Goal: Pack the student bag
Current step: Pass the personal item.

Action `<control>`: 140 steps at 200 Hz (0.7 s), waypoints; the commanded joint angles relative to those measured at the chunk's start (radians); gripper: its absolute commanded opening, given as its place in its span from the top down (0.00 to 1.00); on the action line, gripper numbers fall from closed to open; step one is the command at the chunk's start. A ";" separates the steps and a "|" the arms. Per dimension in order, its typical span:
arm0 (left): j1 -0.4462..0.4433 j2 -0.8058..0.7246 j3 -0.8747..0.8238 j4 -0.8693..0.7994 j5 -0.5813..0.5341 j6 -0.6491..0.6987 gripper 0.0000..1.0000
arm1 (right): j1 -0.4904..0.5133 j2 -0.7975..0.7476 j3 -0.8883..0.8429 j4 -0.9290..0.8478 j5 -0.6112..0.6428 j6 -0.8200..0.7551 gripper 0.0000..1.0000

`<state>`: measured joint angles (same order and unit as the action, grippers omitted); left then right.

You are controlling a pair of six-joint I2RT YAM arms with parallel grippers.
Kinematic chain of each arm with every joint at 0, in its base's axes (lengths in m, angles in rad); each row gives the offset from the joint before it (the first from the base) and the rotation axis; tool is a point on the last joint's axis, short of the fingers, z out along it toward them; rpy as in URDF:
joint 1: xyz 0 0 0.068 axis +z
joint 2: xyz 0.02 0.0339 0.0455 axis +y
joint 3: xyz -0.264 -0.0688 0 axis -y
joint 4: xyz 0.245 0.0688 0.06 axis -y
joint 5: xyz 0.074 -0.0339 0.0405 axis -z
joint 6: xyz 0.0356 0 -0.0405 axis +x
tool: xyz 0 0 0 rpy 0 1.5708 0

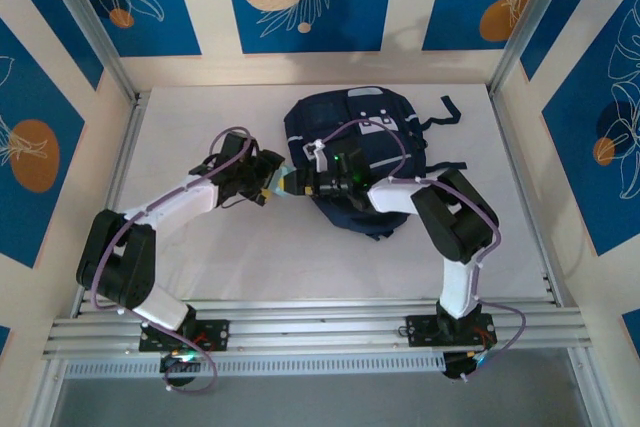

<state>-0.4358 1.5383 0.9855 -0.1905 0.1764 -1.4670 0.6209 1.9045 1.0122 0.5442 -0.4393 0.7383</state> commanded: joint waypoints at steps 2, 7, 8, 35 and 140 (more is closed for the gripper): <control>-0.015 -0.029 -0.011 0.037 0.017 -0.048 0.22 | 0.003 0.024 0.024 0.069 0.043 0.016 0.43; -0.017 -0.029 -0.012 0.039 0.017 -0.050 0.22 | 0.003 0.025 0.023 0.077 0.049 0.021 0.50; -0.017 -0.029 -0.013 0.040 0.016 -0.050 0.22 | 0.003 0.026 0.022 0.078 0.051 0.022 0.51; -0.018 -0.029 -0.013 0.046 0.009 -0.051 0.18 | -0.002 0.020 0.023 0.092 0.052 0.043 0.84; -0.022 0.055 0.285 -0.057 -0.021 0.570 0.00 | -0.165 -0.333 -0.106 -0.337 0.084 -0.004 1.00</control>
<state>-0.4400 1.5524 1.1610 -0.2108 0.1516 -1.1709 0.5144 1.7039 0.9257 0.4419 -0.3950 0.7937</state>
